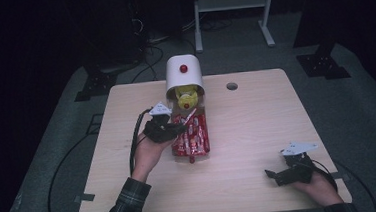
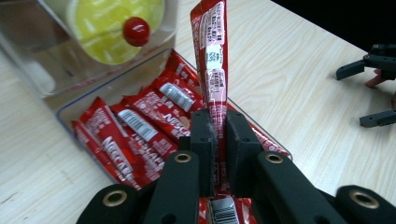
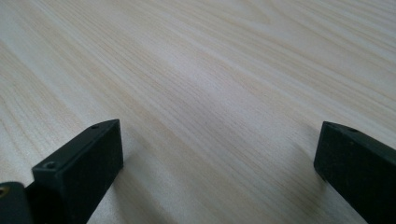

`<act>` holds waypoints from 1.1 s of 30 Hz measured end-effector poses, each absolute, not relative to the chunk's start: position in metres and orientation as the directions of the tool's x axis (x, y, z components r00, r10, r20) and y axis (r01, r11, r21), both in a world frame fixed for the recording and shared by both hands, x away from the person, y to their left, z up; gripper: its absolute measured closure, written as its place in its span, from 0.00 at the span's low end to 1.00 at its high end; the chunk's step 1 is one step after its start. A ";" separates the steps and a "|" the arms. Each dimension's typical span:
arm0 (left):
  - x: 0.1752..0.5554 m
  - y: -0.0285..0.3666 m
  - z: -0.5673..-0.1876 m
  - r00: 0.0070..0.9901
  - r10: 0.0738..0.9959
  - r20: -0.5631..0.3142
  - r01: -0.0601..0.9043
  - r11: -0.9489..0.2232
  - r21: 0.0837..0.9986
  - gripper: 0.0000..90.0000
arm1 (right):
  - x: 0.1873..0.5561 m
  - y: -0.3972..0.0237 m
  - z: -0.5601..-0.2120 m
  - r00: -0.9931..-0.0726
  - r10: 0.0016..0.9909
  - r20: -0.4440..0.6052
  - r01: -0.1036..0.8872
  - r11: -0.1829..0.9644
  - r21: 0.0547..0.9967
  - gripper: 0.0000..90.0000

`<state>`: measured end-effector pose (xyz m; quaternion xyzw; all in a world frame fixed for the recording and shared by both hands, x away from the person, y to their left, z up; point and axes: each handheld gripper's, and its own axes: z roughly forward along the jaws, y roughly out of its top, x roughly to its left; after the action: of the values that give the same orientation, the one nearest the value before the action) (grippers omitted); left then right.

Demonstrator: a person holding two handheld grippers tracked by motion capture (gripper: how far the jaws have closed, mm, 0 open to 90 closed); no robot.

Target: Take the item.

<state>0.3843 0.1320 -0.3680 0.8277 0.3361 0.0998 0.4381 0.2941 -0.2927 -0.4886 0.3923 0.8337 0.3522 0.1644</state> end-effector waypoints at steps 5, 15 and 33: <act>0.382 0.141 -0.362 0.748 0.650 -0.134 0.466 -0.371 0.803 0.92 | 0.294 -0.293 -0.489 -0.639 0.769 0.001 0.537 0.445 0.717 0.00; 0.382 0.160 -0.356 0.734 0.664 -0.144 0.475 -0.349 0.808 0.92 | 0.294 -0.292 -0.488 -0.636 0.771 0.007 0.543 0.442 0.714 0.00; 0.392 0.198 -0.366 0.665 0.728 -0.168 0.534 -0.305 0.789 0.92 | 0.294 -0.292 -0.488 -0.636 0.771 0.008 0.544 0.442 0.714 0.00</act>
<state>0.3921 0.1982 -0.3661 0.8003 0.3941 0.1108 0.4382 0.2936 -0.2925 -0.4884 0.3945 0.8334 0.3515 0.1617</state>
